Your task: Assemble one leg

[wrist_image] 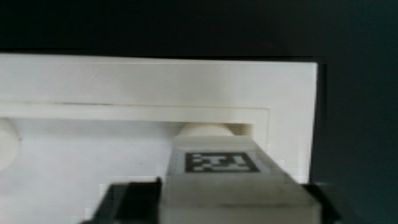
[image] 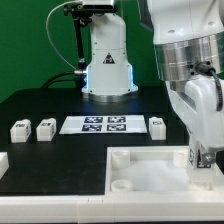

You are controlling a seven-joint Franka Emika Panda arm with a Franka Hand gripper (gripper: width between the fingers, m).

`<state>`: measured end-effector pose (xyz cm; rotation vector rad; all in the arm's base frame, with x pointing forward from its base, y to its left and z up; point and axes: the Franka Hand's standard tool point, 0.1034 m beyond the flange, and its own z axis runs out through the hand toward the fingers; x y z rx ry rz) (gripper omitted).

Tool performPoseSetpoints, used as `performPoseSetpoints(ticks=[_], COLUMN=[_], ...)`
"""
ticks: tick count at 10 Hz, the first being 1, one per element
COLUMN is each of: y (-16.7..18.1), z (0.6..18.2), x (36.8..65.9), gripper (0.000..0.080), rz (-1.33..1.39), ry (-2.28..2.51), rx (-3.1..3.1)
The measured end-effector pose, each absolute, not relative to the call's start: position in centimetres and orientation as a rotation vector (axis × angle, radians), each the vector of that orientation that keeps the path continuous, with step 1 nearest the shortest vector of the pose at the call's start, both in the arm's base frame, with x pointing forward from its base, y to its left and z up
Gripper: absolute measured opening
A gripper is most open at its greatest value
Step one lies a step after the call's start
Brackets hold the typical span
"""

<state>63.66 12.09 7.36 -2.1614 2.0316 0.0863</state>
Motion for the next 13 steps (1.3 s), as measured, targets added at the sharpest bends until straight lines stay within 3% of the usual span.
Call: performPoseSetpoints(ticks=[1, 2, 3, 4, 7, 11, 12, 13], y=[12.16, 12.38, 12.73, 12.65, 12.42, 12.20, 12.24, 12.31], z=[7.36, 7.44, 7.83, 7.85, 7.78, 8.12, 8.12, 8.12], x=[63.64, 63.38, 63.22, 63.52, 63.38, 63.56, 63.54, 63.53], gripper=[0.0503, 0.0503, 0.0618, 0.0640, 0.0648, 0.0649, 0.0649, 0.0535], rz=[0.087, 0.104, 0.131, 0.104, 0.069, 0.019, 0.019, 0.023], ry=[2.029, 1.878, 1.646, 1.540, 1.094, 0.127, 0.108, 0.171], rx=[-2.164, -2.312, -2.506, -2.560, -2.790, -3.054, -3.053, -3.047])
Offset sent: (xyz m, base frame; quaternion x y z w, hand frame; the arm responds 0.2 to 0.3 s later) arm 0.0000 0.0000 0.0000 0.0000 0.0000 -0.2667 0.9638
